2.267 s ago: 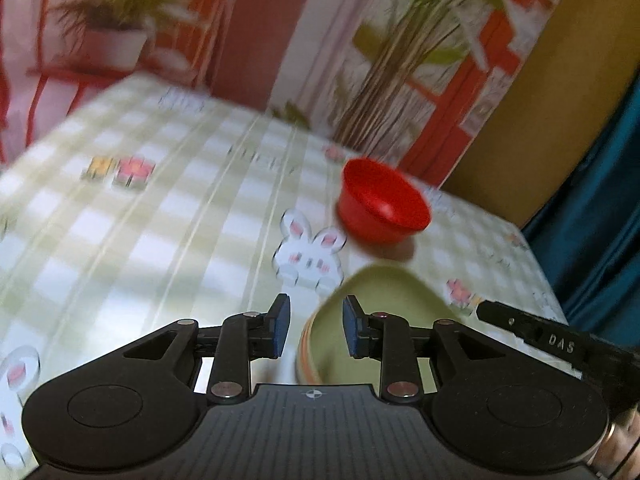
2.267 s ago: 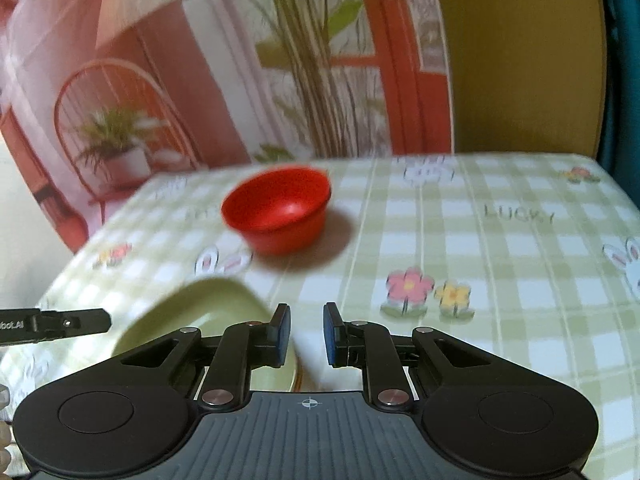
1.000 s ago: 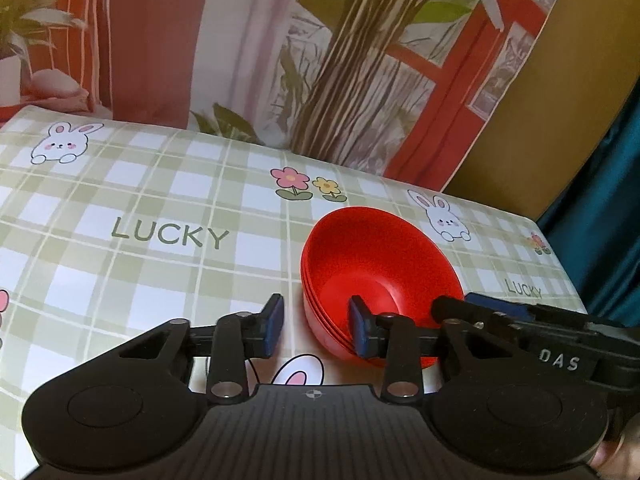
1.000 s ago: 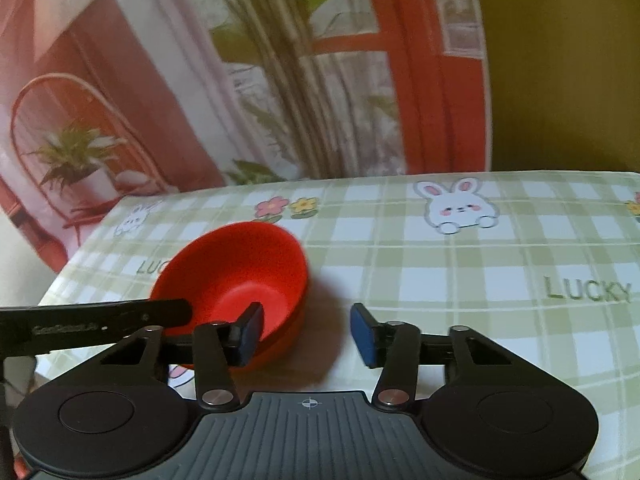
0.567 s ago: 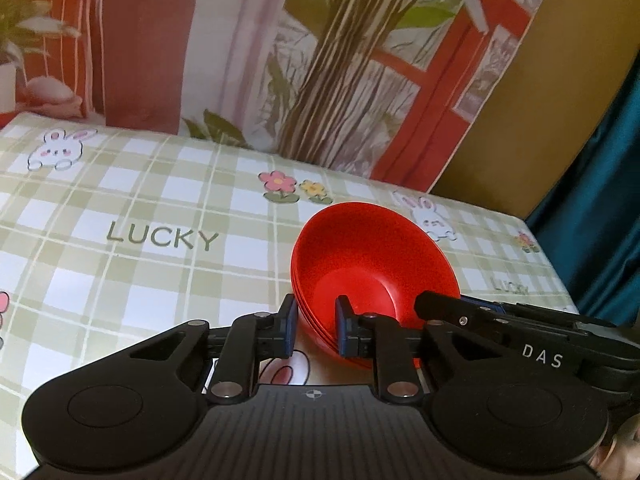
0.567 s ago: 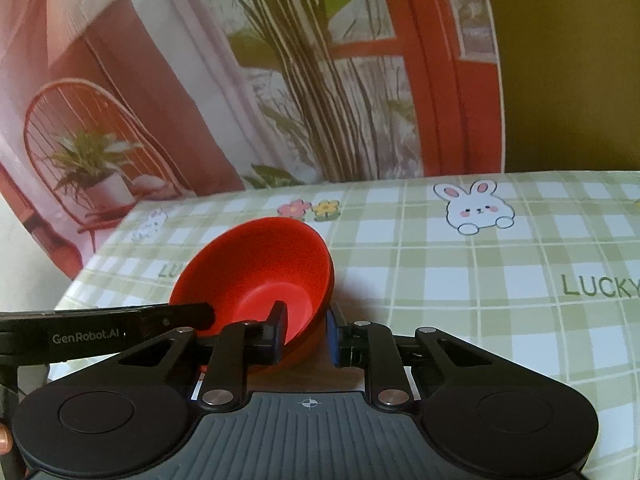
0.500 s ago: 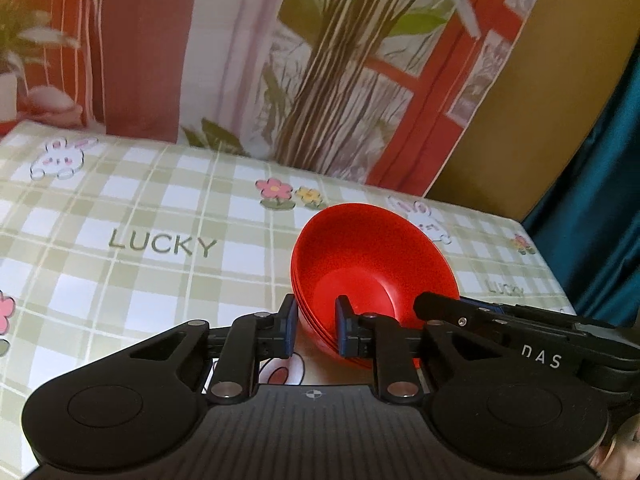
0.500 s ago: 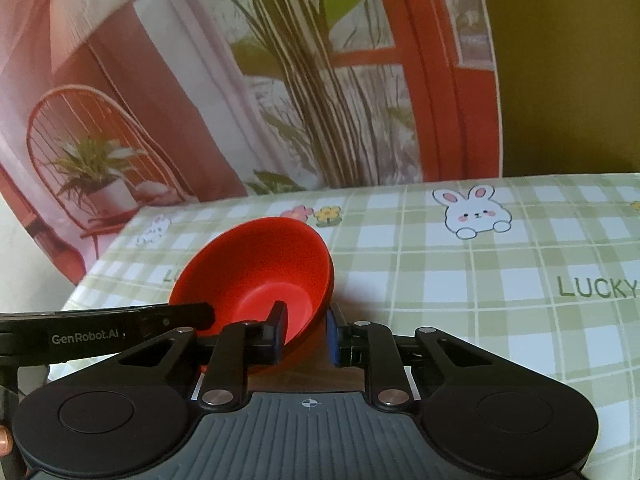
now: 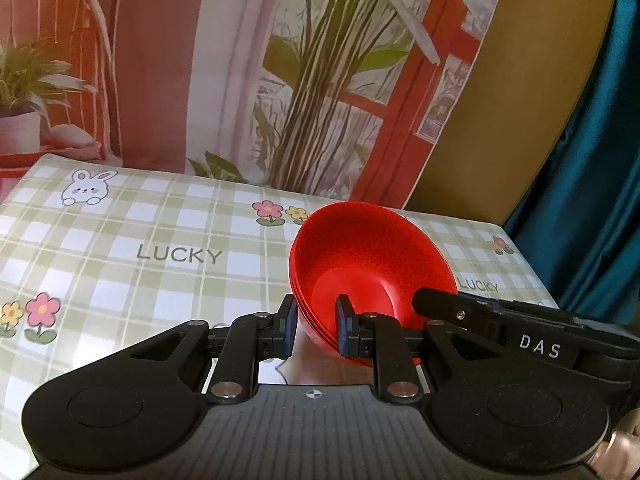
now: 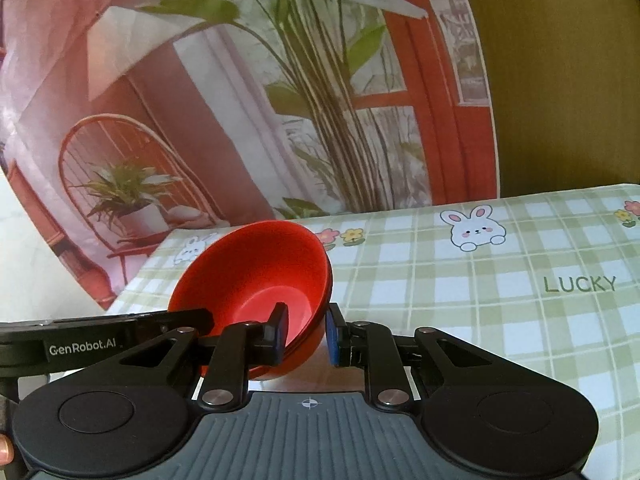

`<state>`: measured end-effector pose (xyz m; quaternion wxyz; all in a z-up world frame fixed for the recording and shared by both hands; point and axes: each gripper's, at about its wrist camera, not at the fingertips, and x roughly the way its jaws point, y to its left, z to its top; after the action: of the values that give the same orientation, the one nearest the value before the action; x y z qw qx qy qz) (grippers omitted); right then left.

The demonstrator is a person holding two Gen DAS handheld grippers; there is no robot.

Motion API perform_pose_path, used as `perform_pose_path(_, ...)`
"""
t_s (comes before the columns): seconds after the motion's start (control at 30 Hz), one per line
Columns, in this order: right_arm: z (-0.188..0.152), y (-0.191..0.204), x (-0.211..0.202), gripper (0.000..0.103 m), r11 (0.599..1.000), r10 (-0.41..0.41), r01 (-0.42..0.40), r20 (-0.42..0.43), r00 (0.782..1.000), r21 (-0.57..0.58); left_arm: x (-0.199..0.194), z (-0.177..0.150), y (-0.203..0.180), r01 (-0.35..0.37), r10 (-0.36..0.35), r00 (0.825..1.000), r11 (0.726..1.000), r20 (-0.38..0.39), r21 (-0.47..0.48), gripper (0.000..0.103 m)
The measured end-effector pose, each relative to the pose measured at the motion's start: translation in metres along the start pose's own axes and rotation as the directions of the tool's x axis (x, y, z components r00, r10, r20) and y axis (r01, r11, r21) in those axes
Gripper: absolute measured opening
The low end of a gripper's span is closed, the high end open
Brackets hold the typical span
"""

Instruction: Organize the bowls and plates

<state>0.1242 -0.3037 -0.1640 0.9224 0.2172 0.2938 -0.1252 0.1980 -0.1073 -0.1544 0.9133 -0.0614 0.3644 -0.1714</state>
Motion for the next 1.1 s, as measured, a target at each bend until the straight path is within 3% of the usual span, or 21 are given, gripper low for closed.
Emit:
perform_pose_path(0.5, -0.031, 0.022, -0.041, 0.018, 0.999, 0.006, -0.007, -0.022, 1.0, -0.034, -0.05, -0.036, -0.001, 0.011, -0.011, 1.0, 1.0, -0.008, 0.013, 0.023)
perform_pose_path(1.1, -0.073, 0.03, -0.049, 0.019, 0.998, -0.029, 0.022, -0.13, 0.991, -0.05, -0.066, -0.075, 0.001, 0.018, -0.021, 0.996, 0.999, -0.088, -0.032, 0.023)
